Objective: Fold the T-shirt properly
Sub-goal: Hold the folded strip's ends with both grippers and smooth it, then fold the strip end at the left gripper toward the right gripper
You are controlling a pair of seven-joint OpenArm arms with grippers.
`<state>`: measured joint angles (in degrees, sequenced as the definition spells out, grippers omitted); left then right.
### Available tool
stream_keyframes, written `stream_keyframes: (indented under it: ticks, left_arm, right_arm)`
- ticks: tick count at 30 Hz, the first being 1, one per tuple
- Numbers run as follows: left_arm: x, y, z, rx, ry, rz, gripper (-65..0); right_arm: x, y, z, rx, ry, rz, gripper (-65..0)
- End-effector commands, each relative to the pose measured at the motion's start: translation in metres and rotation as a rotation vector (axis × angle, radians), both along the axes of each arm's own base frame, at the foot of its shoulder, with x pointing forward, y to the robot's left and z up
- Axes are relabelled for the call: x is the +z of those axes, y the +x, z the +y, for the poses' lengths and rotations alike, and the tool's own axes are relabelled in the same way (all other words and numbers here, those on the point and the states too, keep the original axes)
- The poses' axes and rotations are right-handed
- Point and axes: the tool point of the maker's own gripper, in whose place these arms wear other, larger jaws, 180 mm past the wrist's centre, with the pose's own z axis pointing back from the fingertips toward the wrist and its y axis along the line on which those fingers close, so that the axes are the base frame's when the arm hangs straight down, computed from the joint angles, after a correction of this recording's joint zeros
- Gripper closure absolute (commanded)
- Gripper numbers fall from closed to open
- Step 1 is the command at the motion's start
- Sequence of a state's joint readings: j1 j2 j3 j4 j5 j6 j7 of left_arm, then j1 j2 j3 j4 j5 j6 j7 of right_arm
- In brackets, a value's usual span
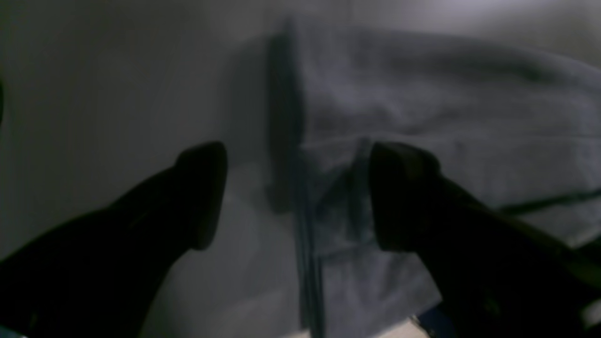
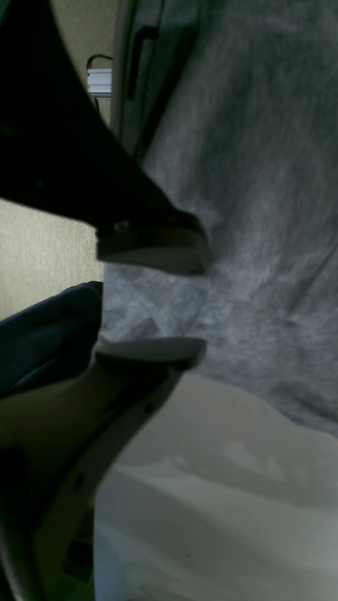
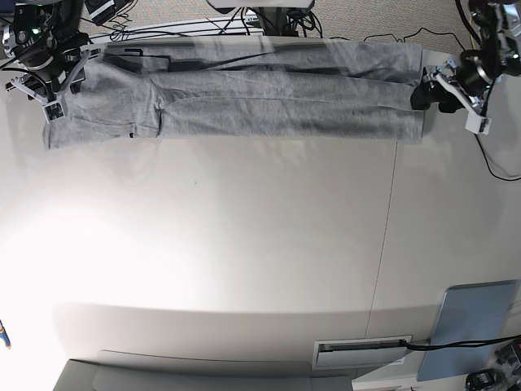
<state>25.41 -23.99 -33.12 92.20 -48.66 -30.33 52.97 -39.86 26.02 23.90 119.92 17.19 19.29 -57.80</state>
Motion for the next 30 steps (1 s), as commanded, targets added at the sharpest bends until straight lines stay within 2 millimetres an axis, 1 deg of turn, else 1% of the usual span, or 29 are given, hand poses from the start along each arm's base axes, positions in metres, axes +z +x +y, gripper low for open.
stream_keyframes:
  ticks: [1,4,7,10,12,13,15,16,17,18,20,21,23,26,30]
  left_arm:
    - [0.005,0.005,0.0,-0.003,-0.011,-0.029,-47.5]
    - [-0.004,0.001,-0.004,-0.001,-0.037,-0.009,-47.5]
    - [-0.012,-0.01,-0.006,-0.012,-0.057,0.049,-47.5]
    - [-0.011,-0.02,-0.023,-0.082,-0.144,0.08,-47.4]
    - [-0.007,-0.021,-0.029,-0.084,-0.195,0.078,-46.7]
    - [-0.006,-0.021,-0.031,-0.083,-0.211,0.074,-45.1]
    - [-0.003,-0.018,-0.032,-0.078,-0.23,0.062,-38.8]
    - [-0.003,-0.018,-0.032,-0.077,-0.231,0.059,-33.9]
    - [-0.002,-0.017,-0.032,-0.073,-0.231,0.056,-27.7]
    - [-0.002,-0.016,-0.032,-0.07,-0.231,0.052,-20.1]
    - [-0.001,-0.013,-0.029,-0.058,-0.225,0.032,-3.6]
    - [0.0,-0.01,-0.027,-0.049,-0.214,0.018,0.0]
    - [-0.002,-0.007,-0.019,-0.025,-0.178,0.013,0.0]
    - [-0.006,-0.003,-0.002,0.008,-0.105,0.054,0.0]
    - [0.0,0.003,0.019,0.002,0.023,0.07,0.0]
  right_arm:
    - [0.009,0.007,-0.003,0.014,-0.019,-0.032,-25.1]
    - [0.009,0.007,-0.004,0.014,-0.02,-0.031,-25.1]
    - [0.009,0.007,-0.004,0.014,-0.02,-0.032,-25.1]
    - [0.01,0.009,-0.003,0.02,-0.017,-0.046,-25.1]
    - [0.012,0.012,-0.001,0.028,-0.012,-0.065,-25.1]
    - [0.013,0.014,0.0,0.031,-0.01,-0.074,-25.1]
    - [0.014,0.015,0.0,0.036,-0.007,-0.085,-25.1]
    - [0.014,0.016,0.001,0.036,-0.007,-0.087,-25.1]
    - [0.014,0.016,0.001,0.036,-0.007,-0.087,-25.1]
    - [0.014,0.015,0.0,0.036,-0.007,-0.085,-25.1]
    - [0.014,0.015,0.0,0.036,-0.007,-0.085,-25.1]
    - [0.014,0.015,0.0,0.036,-0.007,-0.085,-25.1]
    - [0.014,0.016,0.0,0.036,-0.007,-0.086,-25.1]
    - [0.015,0.017,0.001,0.041,-0.005,-0.096,-25.1]
    - [0.018,0.022,0.004,0.053,0.002,-0.128,-25.1]
